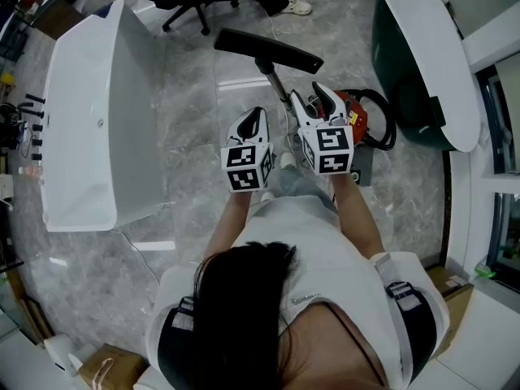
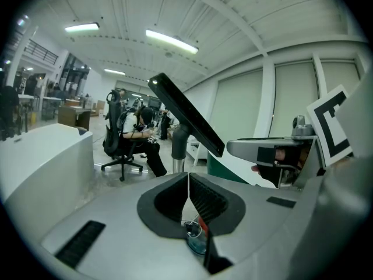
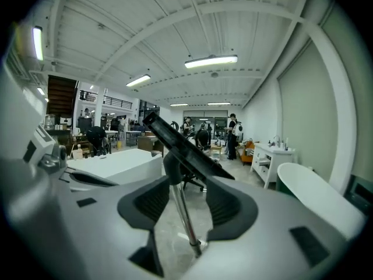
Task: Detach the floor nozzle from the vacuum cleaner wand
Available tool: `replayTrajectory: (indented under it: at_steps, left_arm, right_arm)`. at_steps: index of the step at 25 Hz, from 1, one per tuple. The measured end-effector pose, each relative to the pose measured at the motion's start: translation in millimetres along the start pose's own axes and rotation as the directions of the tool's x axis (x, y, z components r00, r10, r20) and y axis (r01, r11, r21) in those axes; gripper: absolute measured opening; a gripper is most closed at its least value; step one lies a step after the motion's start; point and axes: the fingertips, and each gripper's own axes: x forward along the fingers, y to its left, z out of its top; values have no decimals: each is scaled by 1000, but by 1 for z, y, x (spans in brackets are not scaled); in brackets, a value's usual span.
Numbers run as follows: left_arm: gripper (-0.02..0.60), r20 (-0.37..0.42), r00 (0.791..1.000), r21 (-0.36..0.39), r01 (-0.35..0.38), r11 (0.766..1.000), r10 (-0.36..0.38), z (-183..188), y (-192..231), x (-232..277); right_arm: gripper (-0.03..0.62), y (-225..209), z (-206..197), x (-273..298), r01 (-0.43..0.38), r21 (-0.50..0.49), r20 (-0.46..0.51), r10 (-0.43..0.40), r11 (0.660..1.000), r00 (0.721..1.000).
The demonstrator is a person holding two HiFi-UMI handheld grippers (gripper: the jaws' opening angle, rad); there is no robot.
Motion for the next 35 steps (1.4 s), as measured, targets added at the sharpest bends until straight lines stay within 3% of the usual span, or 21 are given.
replayTrajectory:
  at_steps: [13,18,35]
  left_arm:
    - [9,-3,999,-19,-35,999,35,4,9,20]
    - [9,-4,999,-21,-44,999,44,6,11,29]
    - [9,-20,996,-33,-89,995,88,8,27,50]
  right_arm:
    - [287,-17,13,25,22,-185,4,-21,983,1000]
    - [316,-17,14,40,-16,-206,-27,10,978,1000]
    - [324,-32,0,82,-38,-404,-148,-24,914,989]
